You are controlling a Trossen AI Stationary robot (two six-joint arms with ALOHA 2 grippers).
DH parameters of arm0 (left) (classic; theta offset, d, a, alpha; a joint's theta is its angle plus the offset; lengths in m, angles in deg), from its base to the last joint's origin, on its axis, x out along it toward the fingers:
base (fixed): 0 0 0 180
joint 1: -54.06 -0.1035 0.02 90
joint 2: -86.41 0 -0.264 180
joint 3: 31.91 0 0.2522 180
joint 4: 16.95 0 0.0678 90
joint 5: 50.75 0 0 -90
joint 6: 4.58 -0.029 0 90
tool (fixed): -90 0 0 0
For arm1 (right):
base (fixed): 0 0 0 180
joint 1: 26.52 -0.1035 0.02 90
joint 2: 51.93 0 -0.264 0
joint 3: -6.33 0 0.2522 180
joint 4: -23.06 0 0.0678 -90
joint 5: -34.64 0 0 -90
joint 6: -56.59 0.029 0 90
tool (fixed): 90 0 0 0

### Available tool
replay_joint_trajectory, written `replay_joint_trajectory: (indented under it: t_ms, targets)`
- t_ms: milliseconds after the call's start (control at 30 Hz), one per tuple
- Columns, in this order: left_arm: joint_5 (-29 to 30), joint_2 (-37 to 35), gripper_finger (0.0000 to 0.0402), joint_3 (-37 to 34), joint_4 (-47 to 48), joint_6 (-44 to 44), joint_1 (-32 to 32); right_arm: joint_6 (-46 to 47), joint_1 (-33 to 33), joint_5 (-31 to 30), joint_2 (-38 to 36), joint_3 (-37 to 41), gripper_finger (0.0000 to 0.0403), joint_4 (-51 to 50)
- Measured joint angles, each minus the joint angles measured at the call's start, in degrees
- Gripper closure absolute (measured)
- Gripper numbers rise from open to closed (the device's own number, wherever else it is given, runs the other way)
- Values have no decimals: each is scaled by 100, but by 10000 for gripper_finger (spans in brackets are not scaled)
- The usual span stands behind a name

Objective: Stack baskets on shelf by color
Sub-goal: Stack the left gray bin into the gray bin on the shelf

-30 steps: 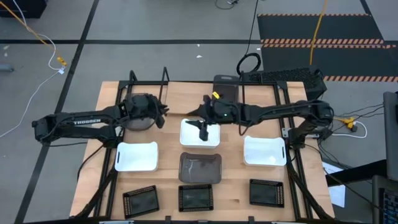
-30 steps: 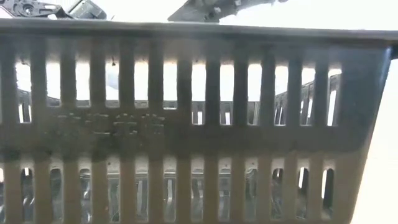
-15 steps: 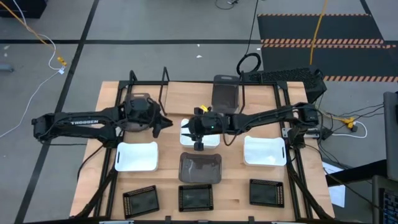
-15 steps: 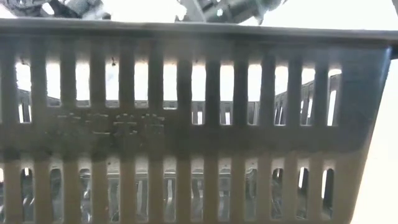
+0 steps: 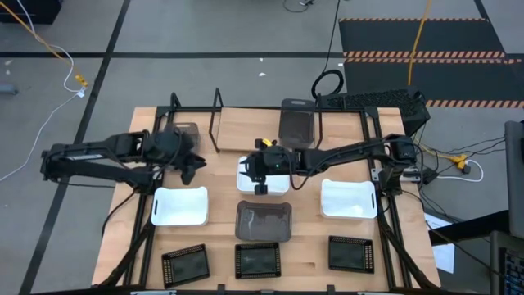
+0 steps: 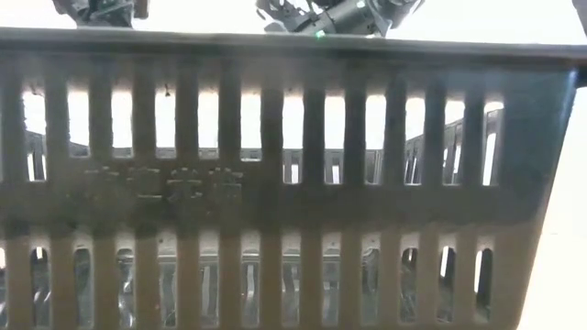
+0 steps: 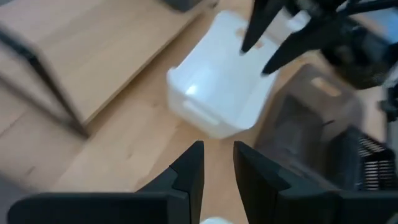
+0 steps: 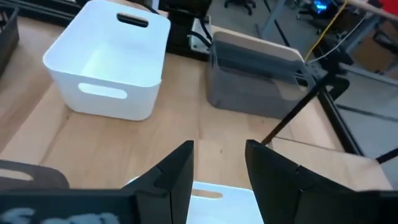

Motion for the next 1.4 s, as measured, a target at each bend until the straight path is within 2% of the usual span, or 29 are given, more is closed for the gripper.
replay_joint_trajectory:
  t_ms: [167,367,533,600,800,967,1167,1300,1400]
  targets:
    - [565,8,314,-1,425,475,273,-93,54,17,91,-3,261,262]
    - [534,-37,314,-1,738,714,303,-332,193,16,81,-4,261,906]
    - [469,-35,314,-1,1613,1074,303,-448,270,39,192,-35,261,1416]
    - [469,-36,314,-1,1944,1279,312,-455,282,47,345,-196,261,1335]
    - [686,-26,314,-3,2078,1424,535,-753,284,175,1309,-1509,261,434]
    - [936,-29,314,-3,1961,1406,755,-969,291,179,1771,-2555,261,-88]
    - [1245,-316,314,30,701,278,1012,-1335,293,234,2278,-3419,261,-222]
    - [1829,-521,314,166,943,45,1014,-1278,287,624,2770,-4013,261,-278]
    - [2078,-690,314,174,1179,53,1013,-1284,246,648,3227,-4528,261,-233]
